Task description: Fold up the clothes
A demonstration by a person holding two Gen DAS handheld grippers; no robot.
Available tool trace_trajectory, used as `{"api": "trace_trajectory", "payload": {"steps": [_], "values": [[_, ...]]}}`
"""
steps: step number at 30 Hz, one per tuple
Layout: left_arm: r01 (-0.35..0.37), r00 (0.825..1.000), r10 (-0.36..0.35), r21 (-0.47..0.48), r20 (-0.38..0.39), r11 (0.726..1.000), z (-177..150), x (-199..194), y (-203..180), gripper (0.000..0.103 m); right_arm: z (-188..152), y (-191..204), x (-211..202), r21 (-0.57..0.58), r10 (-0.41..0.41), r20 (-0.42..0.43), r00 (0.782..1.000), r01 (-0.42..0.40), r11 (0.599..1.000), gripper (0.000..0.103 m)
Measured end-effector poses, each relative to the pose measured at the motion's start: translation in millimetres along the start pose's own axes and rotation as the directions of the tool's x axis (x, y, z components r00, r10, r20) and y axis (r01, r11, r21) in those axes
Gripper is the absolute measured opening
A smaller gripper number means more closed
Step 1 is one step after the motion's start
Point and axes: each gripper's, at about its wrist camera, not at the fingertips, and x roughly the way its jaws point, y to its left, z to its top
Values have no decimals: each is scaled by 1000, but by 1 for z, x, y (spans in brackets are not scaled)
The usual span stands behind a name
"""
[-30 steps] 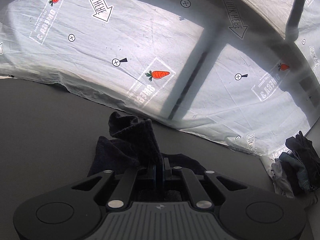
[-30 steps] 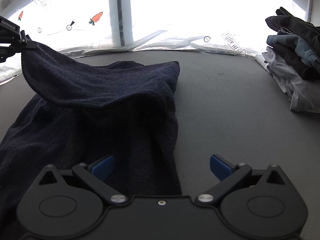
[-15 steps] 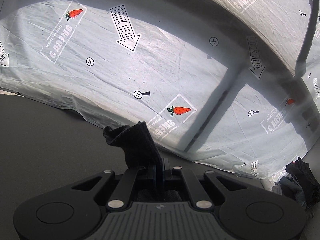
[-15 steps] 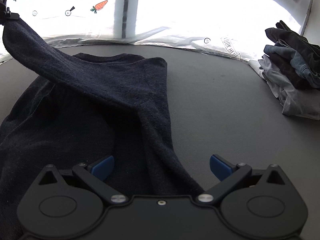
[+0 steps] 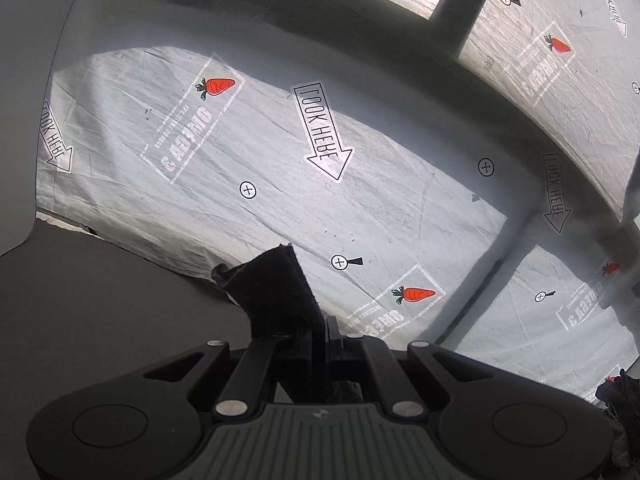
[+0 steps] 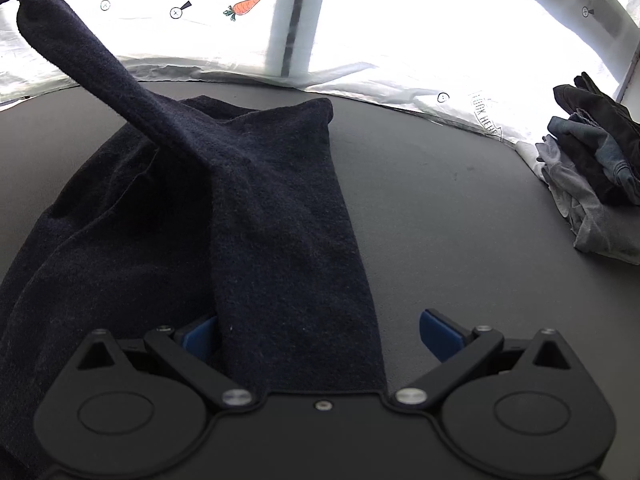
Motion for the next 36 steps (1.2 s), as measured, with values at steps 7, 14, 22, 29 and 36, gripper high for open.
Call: {"api": "trace_trajectory", "payload": {"steps": [7, 14, 22, 29, 36], "values": [[-273, 947, 255, -71, -196, 959, -51, 8, 62, 14, -5, 10, -12, -77, 40, -11, 999, -41, 996, 103], [-364, 916, 349, -45, -200, 930, -76, -41, 45, 41, -17, 7, -27, -92, 75, -29, 997, -78, 993, 102], [-134, 908, 164, 104, -386, 985, -149, -82, -30, 49, -32, 1, -47, -180, 144, -24, 989, -146, 973, 71], [33, 851, 122, 285, -511, 958, -212, -115, -79, 51, -54, -2, -59, -256, 177, -71, 982, -189, 948, 49], [-11, 803, 233, 378, -548, 926, -251, -117, -72, 65, -61, -13, -60, -204, 240, -91, 967, -254, 945, 10]]}}
